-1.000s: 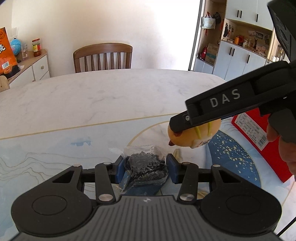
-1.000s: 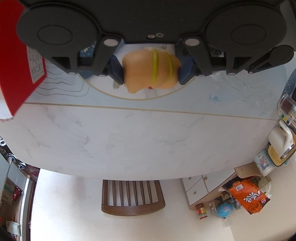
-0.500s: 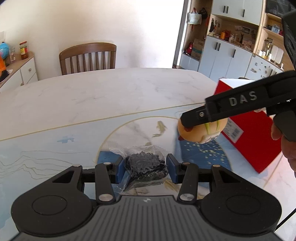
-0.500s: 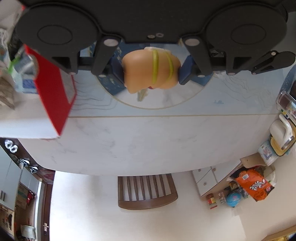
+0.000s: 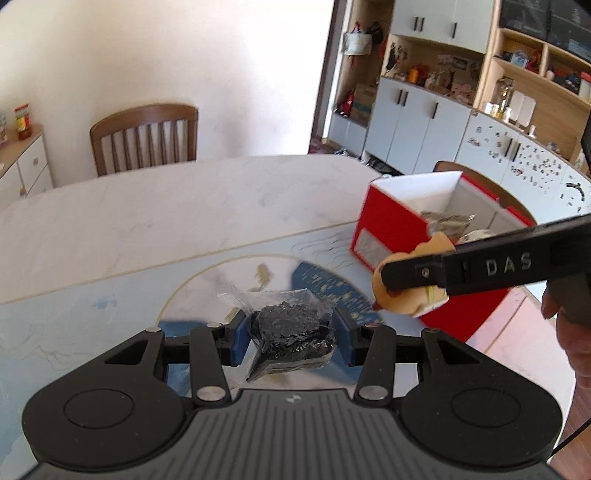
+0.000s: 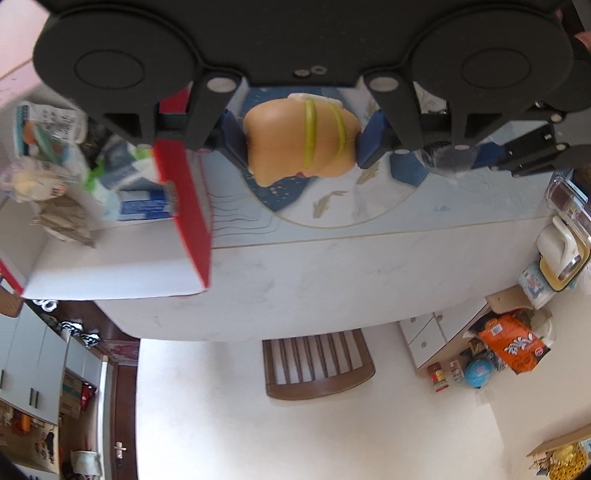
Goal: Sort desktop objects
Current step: 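Carry the black bag and hot-dog toy over the red shoebox with both tools, then open the left tool to drop the black bag while the right tool releases the hot-dog toy, then withdraw both tools from the shoebox back over the placemat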
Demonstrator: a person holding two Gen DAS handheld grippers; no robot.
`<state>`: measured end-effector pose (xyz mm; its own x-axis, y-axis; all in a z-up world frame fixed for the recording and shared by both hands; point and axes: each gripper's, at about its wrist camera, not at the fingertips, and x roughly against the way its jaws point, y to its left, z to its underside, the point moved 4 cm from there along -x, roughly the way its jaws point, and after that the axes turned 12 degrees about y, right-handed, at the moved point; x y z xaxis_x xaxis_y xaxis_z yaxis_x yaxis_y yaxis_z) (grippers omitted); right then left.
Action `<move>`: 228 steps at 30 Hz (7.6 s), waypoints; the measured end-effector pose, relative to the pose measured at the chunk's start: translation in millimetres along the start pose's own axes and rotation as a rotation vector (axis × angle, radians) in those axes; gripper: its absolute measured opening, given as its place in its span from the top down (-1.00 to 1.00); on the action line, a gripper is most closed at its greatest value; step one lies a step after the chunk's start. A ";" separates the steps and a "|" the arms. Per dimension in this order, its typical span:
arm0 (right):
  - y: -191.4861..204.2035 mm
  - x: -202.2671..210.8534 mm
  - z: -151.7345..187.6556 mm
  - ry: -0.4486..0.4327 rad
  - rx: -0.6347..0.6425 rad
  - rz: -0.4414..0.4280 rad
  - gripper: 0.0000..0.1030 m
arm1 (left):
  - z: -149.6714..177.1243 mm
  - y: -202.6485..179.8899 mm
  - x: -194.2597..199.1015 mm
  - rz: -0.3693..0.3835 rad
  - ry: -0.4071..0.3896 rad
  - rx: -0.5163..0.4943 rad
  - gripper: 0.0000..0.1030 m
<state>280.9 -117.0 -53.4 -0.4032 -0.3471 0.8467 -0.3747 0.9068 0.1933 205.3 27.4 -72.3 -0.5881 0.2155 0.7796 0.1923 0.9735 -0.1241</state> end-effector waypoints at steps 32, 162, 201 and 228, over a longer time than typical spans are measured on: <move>-159.9 83.7 15.7 -0.127 -0.129 0.098 -0.23 | -85.0 -153.2 -25.3 0.074 -0.064 -0.193 0.12; -155.1 67.4 35.7 -0.083 -0.116 0.114 -0.64 | -91.0 -122.6 -42.1 0.126 0.130 -0.137 -0.74; -94.8 85.8 85.4 -0.115 -0.134 0.172 -0.76 | -32.7 -78.8 -6.1 0.104 0.119 -0.133 -1.00; -92.7 98.6 89.2 -0.168 -0.159 0.234 -0.76 | -39.7 -96.2 15.5 0.124 0.002 -0.220 -1.00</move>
<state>201.3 -256.6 -32.0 -0.6003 -0.1481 0.7860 -0.1264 0.9879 0.0895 208.9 -65.9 -23.9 -0.5480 0.3318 0.7679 0.4292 0.8995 -0.0824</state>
